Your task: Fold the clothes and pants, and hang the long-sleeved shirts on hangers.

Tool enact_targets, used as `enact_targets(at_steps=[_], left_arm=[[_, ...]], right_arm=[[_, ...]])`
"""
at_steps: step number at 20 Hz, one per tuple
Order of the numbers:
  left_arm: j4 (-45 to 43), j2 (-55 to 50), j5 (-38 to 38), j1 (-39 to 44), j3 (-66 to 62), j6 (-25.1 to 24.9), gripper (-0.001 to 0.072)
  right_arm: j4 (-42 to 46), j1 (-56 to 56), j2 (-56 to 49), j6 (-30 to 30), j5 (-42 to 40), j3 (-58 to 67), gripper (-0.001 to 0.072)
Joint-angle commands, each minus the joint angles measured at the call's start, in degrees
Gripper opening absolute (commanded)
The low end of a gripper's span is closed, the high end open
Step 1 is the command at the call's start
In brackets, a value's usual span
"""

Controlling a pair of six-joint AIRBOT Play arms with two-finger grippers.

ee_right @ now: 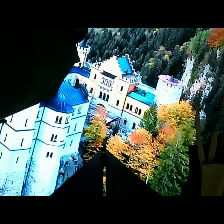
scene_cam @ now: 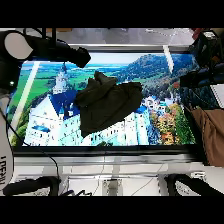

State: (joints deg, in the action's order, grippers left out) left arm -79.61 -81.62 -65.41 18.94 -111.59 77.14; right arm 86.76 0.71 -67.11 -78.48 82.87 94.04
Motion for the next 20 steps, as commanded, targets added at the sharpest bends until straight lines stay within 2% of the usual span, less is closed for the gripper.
enact_targets(at_steps=[1,2,3,4,9,13,17,19,20], left_arm=[[-8.2,-1.0,0.2,-0.2,0.0,0.0,0.0514],[-8.5,-1.2,-0.4,-0.6,0.1,0.0,0.027],[-8.5,-1.3,-0.9,-0.9,0.1,0.0,0.0066],[-8.5,-1.2,-1.6,-1.1,0.1,0.0,0.0018],[-8.5,0.8,-10.7,-4.2,0.1,-0.1,0.0018],[-8.4,4.3,-13.3,-6.3,0.2,-1.4,0.0018],[-8.4,12.3,-13.3,-6.8,2.8,-1.5,0.0017],[-8.5,16.9,-13.3,-7.3,5.2,-1.6,0.0018],[-8.4,19.1,-13.3,-7.5,6.6,-1.6,0.0018]], right_arm=[[0.0,0.0,0.0,0.0,0.0,0.1,0.0041],[0.0,0.0,0.0,0.0,0.0,0.1,0.0042],[0.0,0.0,0.0,0.0,0.0,0.1,0.0042],[0.0,0.0,0.0,0.0,0.0,0.1,0.0041],[-1.7,0.0,0.0,-0.2,-0.8,0.1,0.0041],[-15.2,0.1,-0.1,-0.7,-4.1,-0.7,0.0042],[-21.9,0.1,-0.1,-6.4,-7.2,-7.1,0.0042],[-22.9,2.1,-0.1,-4.9,-7.5,-13.3,0.0041],[-22.9,4.4,-0.1,-1.1,-7.5,-16.4,0.0042]])
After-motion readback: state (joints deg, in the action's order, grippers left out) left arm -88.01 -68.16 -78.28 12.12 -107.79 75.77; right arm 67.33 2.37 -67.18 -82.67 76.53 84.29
